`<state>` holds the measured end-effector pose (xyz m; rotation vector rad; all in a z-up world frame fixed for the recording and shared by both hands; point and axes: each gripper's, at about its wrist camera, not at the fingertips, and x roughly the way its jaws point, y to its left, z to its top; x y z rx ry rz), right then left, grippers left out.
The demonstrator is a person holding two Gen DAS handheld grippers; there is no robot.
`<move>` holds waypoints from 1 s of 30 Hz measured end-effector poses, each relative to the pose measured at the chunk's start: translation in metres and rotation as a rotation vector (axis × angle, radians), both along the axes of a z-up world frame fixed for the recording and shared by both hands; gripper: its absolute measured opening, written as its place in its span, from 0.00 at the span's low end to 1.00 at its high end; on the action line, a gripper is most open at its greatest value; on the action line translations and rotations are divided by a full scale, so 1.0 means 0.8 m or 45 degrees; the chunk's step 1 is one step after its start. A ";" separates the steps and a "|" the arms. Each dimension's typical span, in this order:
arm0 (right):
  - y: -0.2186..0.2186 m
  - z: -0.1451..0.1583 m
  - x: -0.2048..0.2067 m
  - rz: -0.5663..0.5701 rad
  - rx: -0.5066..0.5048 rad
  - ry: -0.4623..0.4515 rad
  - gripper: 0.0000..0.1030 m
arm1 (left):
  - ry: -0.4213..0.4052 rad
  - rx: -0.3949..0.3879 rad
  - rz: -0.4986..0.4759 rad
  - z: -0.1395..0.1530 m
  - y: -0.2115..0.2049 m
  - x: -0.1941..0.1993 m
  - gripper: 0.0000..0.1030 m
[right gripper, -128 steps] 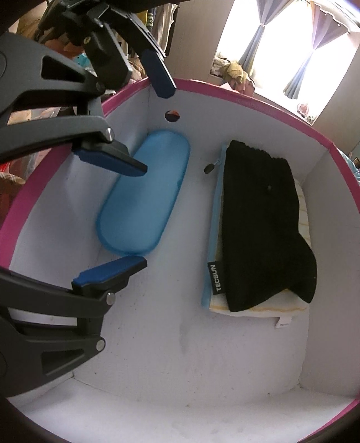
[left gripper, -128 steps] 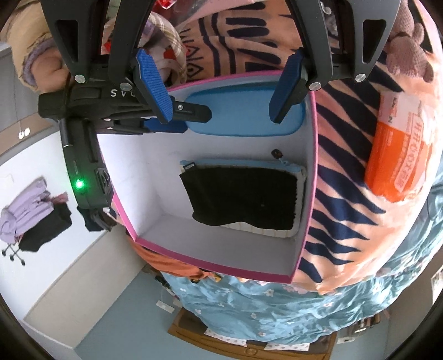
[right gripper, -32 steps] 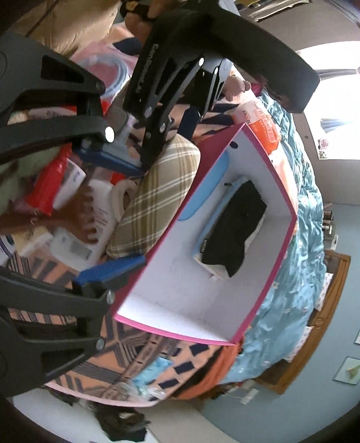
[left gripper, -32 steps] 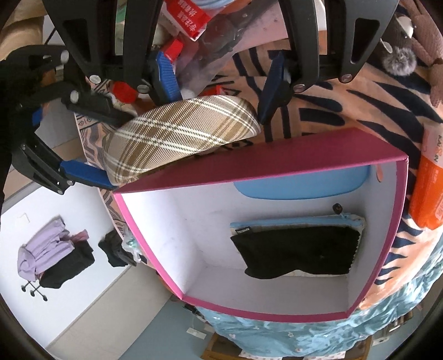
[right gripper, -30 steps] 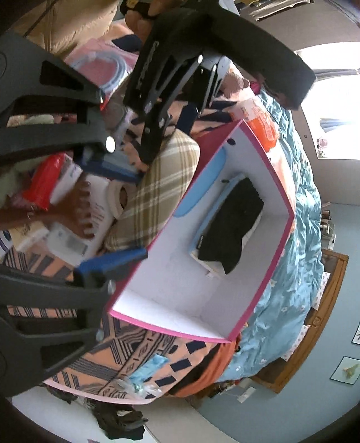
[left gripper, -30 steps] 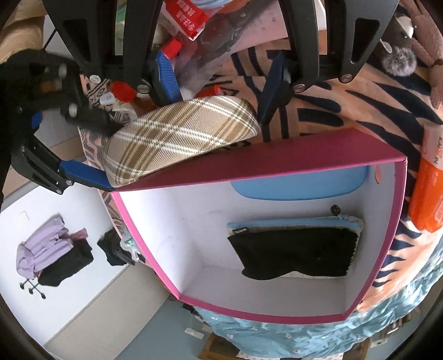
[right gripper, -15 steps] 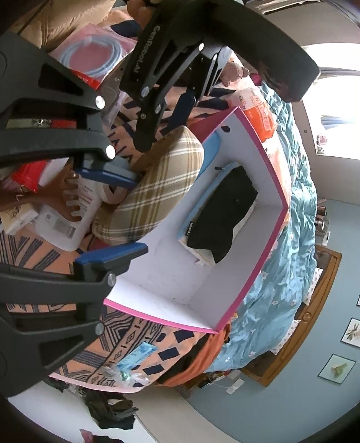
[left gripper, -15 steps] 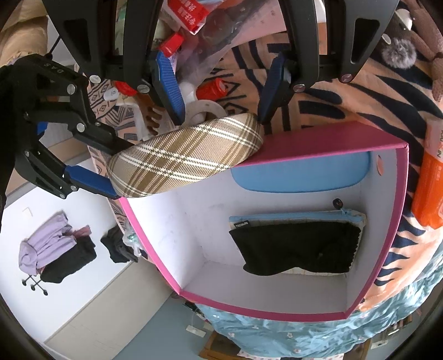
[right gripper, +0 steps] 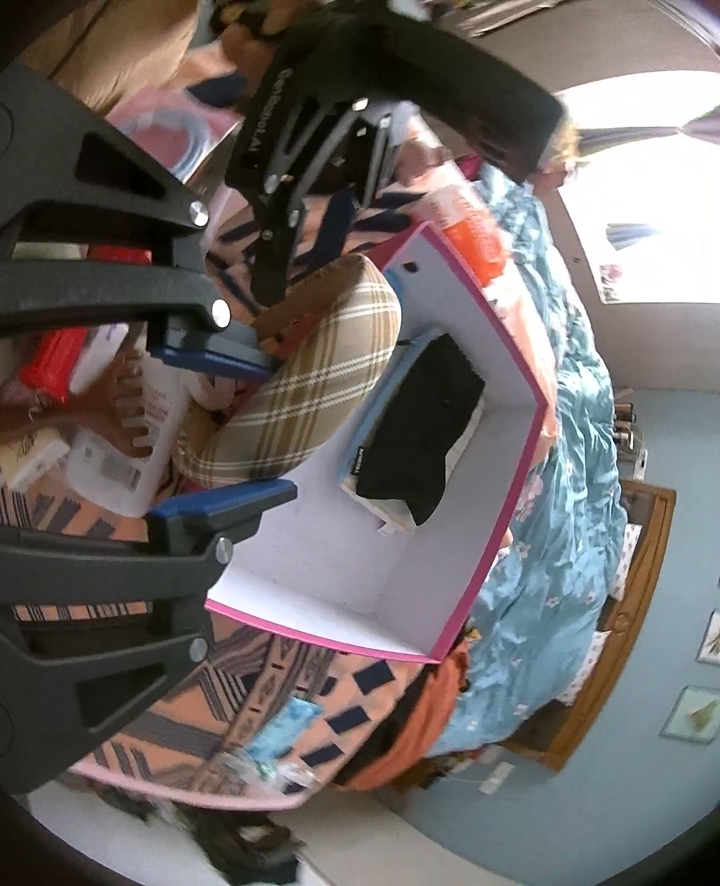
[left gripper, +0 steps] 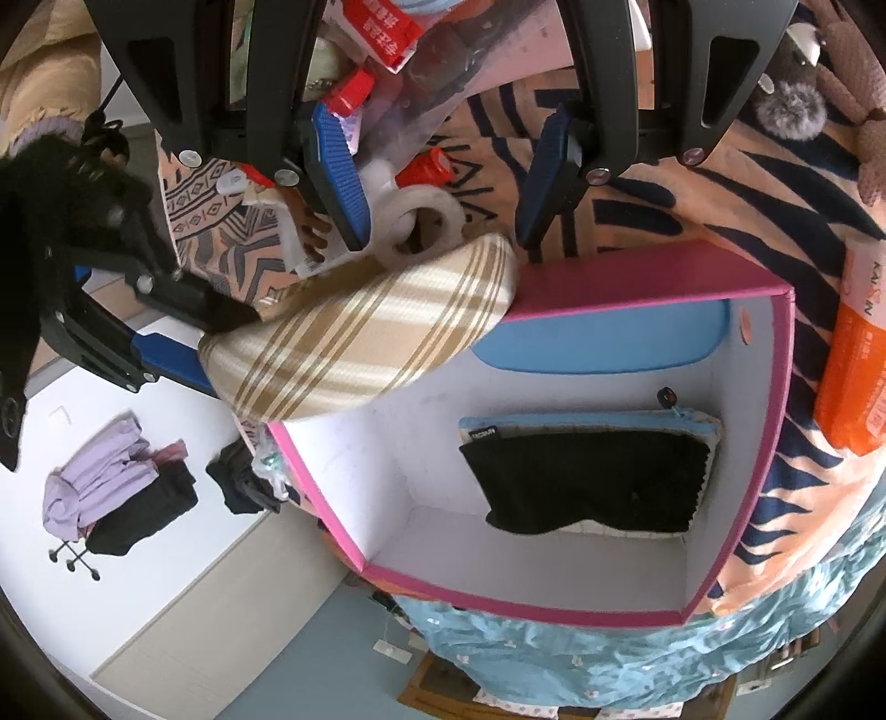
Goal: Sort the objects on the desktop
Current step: 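Lift the plaid headband with both grippers toward the pink box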
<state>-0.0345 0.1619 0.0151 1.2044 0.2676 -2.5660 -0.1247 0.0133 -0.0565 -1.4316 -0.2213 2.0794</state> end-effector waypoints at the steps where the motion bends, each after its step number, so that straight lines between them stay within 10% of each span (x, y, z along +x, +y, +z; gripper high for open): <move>1: 0.005 0.003 -0.001 -0.018 -0.034 -0.013 0.28 | 0.007 0.003 0.002 0.003 -0.001 0.001 0.53; 11: 0.050 0.010 0.001 -0.133 -0.290 -0.167 0.22 | 0.072 0.083 -0.026 0.034 -0.004 0.012 0.47; 23: 0.040 -0.009 -0.016 -0.119 -0.052 -0.208 0.22 | 0.017 0.049 -0.043 0.018 0.011 0.020 0.47; 30: 0.040 -0.024 -0.023 -0.142 -0.062 -0.225 0.23 | -0.014 0.018 -0.020 0.005 0.011 0.020 0.28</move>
